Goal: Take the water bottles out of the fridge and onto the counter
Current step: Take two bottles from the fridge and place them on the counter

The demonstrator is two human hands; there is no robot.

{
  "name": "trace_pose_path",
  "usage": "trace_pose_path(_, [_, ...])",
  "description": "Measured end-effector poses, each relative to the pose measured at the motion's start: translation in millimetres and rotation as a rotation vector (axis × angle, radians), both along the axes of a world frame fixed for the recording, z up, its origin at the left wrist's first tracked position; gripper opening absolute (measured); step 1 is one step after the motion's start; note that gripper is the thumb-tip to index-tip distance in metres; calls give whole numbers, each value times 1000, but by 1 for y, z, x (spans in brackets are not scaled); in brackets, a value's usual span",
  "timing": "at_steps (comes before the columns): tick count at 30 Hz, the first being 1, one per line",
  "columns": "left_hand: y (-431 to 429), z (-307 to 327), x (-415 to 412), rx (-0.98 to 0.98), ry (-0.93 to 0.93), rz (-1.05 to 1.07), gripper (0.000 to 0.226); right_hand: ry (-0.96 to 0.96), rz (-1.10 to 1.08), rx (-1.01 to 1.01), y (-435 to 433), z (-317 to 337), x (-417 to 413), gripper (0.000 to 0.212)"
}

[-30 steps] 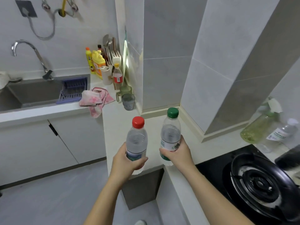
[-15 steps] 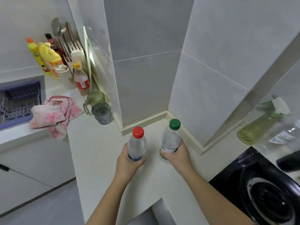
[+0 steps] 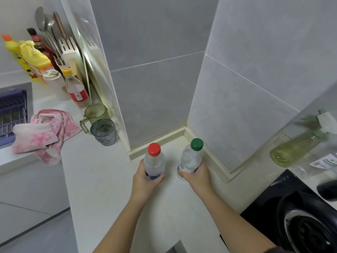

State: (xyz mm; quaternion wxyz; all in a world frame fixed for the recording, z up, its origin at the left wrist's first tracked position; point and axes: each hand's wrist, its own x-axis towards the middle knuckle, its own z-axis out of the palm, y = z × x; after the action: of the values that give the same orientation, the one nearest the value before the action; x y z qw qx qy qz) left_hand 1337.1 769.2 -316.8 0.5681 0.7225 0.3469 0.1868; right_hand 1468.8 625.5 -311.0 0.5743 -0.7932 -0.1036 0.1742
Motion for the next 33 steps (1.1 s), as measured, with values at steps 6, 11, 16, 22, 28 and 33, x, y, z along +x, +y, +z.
trace_pose_path(6, [-2, -10, -7, 75, 39, -16, 54, 20, 39, -35, -5, -9, -3, 56])
trace_pose_path(11, [1, -16, 7, 120, 61, -8, 43, -7, -28, -70, -6, -15, -4, 53])
trace_pose_path(16, [5, -10, 43, 121, 48, -29, 43, -42, -43, -93, 8, -15, 18, 52])
trace_pose_path(22, [16, -6, 81, 177, 94, -91, 42, -88, -38, -110, 28, -15, 53, 56])
trace_pose_path(28, [25, -13, 84, 528, 495, -179, 52, -127, -150, -161, 22, -28, 51, 49])
trace_pose_path(33, [33, -14, 100, 562, 617, -219, 52, -53, -197, -177, 33, -30, 59, 42])
